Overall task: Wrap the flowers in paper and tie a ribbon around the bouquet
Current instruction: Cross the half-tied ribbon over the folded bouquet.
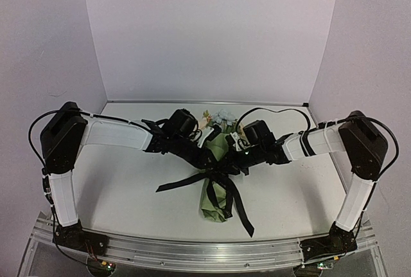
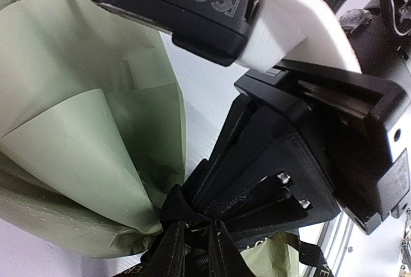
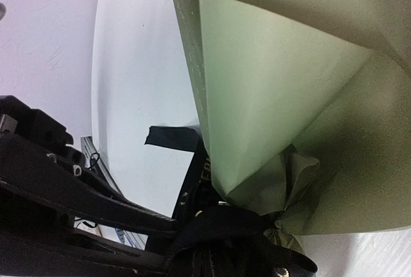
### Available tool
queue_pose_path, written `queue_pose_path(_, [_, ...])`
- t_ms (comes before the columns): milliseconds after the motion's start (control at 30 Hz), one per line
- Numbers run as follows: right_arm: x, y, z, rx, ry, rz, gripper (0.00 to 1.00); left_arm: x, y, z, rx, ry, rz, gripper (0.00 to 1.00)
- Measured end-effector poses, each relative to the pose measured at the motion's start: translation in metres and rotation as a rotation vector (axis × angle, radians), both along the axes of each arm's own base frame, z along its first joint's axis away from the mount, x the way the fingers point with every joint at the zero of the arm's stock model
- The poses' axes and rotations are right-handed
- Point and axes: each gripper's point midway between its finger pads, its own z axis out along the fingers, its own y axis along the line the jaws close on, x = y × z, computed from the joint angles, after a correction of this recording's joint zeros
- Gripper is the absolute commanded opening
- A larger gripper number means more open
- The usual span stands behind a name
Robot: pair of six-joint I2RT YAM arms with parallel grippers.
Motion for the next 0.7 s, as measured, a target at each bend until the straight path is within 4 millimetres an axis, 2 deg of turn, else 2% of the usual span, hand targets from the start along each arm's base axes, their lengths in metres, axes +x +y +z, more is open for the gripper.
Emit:
queue_pose_path(333, [0.001, 0.0, 0.0, 0.0, -0.001, -0.006, 0.0, 0.003, 0.009, -0.007, 0.032, -0.012, 0.039, 0.38])
queue_pose_path(700, [0.002, 0.0, 0.0, -0.001, -0.004, -0.009, 0.0, 0.0, 0.019, 0.001, 0.043, -0.025, 0.057, 0.41])
